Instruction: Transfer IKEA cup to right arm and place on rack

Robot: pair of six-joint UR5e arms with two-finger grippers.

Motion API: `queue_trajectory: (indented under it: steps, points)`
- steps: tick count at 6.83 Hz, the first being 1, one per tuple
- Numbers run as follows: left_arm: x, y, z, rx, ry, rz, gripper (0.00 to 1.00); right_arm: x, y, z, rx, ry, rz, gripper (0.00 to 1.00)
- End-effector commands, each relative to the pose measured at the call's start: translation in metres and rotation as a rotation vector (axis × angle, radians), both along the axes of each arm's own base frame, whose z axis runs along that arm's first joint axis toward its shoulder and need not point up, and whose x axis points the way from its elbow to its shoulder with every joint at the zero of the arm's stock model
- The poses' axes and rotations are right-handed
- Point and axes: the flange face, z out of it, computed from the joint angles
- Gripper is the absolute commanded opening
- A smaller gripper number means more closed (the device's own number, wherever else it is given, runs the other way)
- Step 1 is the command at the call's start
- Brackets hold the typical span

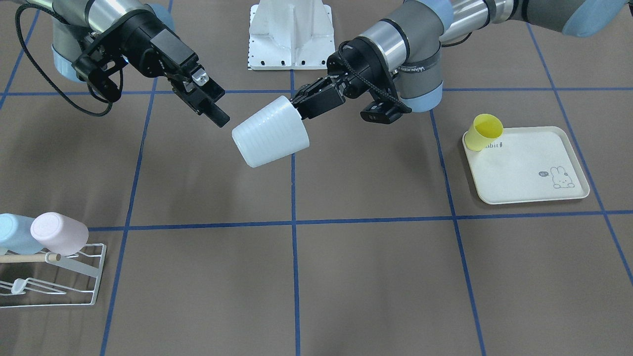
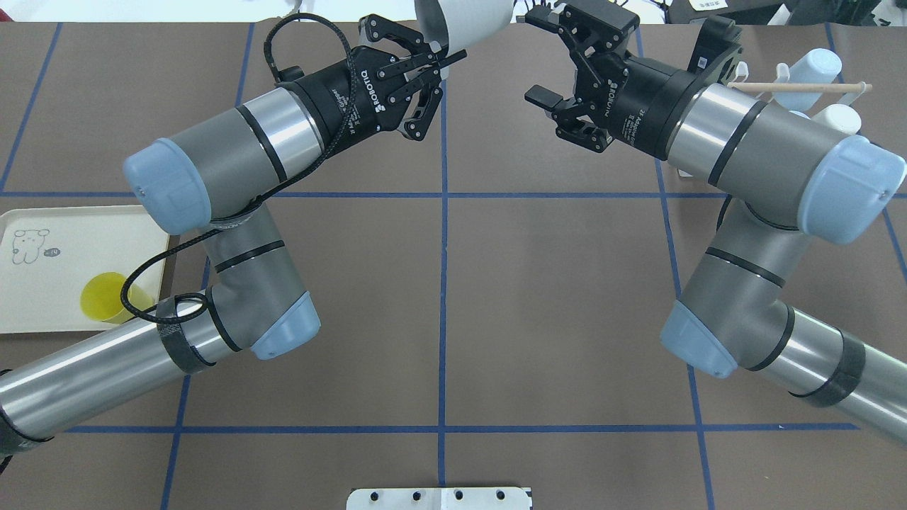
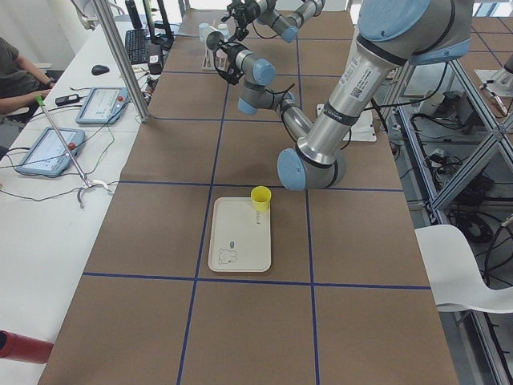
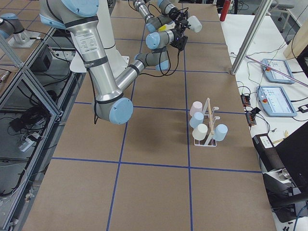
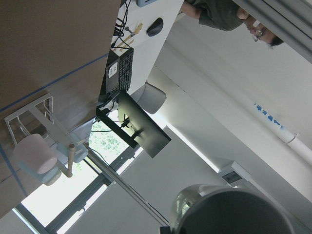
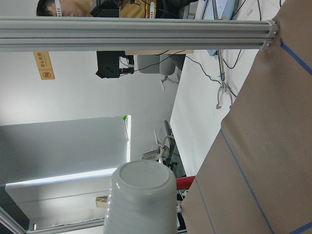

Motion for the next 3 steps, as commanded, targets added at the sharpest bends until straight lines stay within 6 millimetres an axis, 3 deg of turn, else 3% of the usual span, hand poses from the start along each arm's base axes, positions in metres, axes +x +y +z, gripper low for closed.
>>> queue_trajectory:
  steps: [1, 3]
  points:
    - [0.009, 0.007, -0.006, 0.001, 0.005, 0.016, 0.00, -0.002, 0.001, -0.002, -0.001, -0.004, 0.005, 1.00]
    - [0.021, 0.019, -0.011, -0.011, 0.028, 0.015, 0.00, -0.004, 0.000, -0.001, -0.003, 0.005, 0.005, 1.00]
